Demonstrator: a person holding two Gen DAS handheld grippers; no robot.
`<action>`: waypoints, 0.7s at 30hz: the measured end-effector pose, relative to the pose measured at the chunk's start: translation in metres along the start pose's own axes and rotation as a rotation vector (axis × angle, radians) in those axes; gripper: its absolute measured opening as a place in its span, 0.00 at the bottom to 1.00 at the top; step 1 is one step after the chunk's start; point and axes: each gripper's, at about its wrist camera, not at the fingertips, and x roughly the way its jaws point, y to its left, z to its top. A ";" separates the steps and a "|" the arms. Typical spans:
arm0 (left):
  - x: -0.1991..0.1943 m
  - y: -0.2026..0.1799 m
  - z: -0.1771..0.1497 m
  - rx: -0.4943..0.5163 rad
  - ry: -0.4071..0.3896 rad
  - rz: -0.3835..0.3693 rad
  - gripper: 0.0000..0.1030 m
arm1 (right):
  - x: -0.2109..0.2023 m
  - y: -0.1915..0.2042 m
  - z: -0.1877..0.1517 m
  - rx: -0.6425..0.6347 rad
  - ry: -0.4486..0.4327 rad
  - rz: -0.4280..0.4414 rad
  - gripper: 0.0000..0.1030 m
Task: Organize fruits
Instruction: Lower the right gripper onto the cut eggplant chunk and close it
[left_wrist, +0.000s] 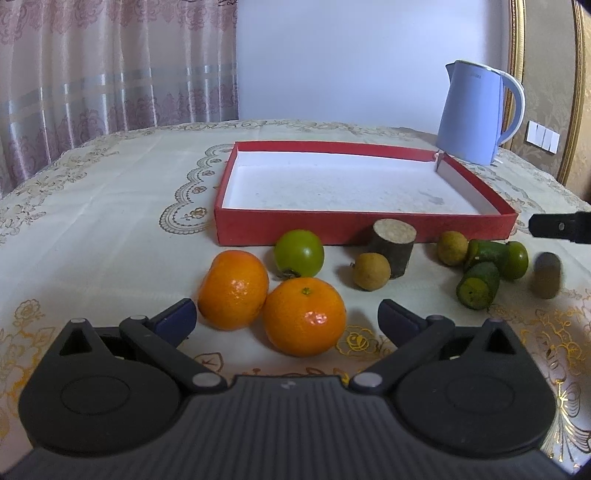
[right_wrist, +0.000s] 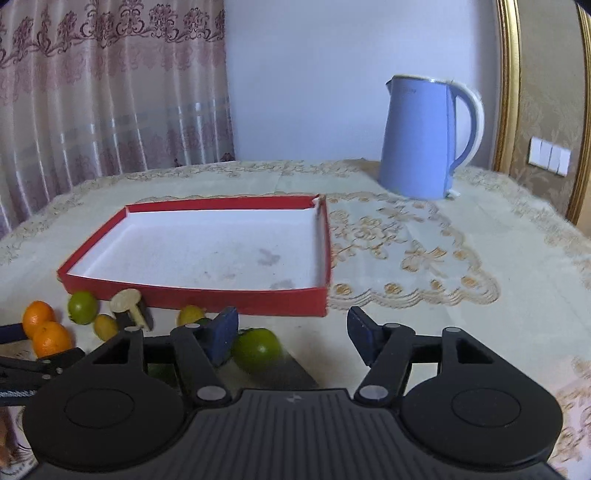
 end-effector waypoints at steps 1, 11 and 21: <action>0.000 0.000 0.000 0.000 -0.002 0.002 1.00 | 0.003 0.001 0.000 0.000 0.010 0.012 0.63; 0.001 0.000 0.000 -0.001 0.001 -0.001 1.00 | -0.004 -0.009 -0.026 -0.043 0.036 -0.057 0.63; 0.000 0.000 0.000 -0.007 0.004 0.002 1.00 | -0.029 -0.019 -0.033 -0.091 -0.040 -0.153 0.80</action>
